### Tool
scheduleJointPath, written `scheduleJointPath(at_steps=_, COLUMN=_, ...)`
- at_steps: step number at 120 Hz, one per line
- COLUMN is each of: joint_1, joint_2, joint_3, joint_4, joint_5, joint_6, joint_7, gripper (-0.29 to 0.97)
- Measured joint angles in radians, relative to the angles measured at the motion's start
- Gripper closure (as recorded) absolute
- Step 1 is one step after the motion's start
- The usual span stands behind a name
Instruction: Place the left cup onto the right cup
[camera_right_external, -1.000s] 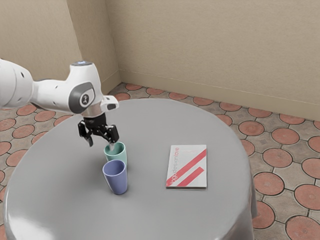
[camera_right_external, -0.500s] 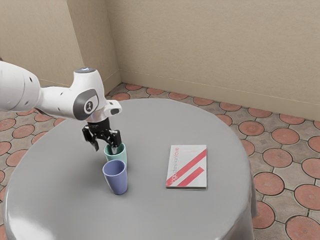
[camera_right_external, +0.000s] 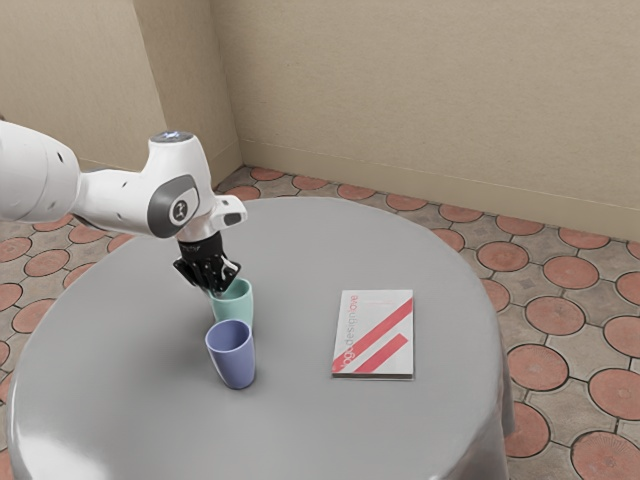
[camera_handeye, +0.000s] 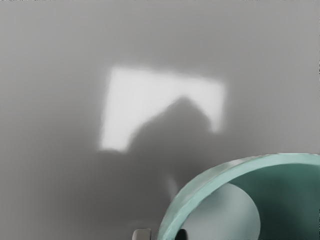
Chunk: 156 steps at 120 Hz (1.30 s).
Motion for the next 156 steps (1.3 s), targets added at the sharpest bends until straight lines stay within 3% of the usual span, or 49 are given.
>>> scheduleJointPath(at_steps=36, joint_1=-0.001, joint_2=-0.025, joint_3=0.000, joint_4=0.000, joint_5=0.004, joint_6=-0.005, joint_7=-0.010, gripper=0.78)
scheduleJointPath(at_steps=92, joint_1=-0.024, joint_2=-0.229, joint_3=0.000, joint_4=-0.013, joint_5=0.021, joint_6=-0.142, joint_7=-0.045, gripper=0.78)
scheduleJointPath(at_steps=156, joint_1=-0.025, joint_2=-0.391, joint_3=-0.038, joint_4=-0.125, joint_5=-0.014, joint_6=-0.224, joint_7=-0.123, gripper=0.78)
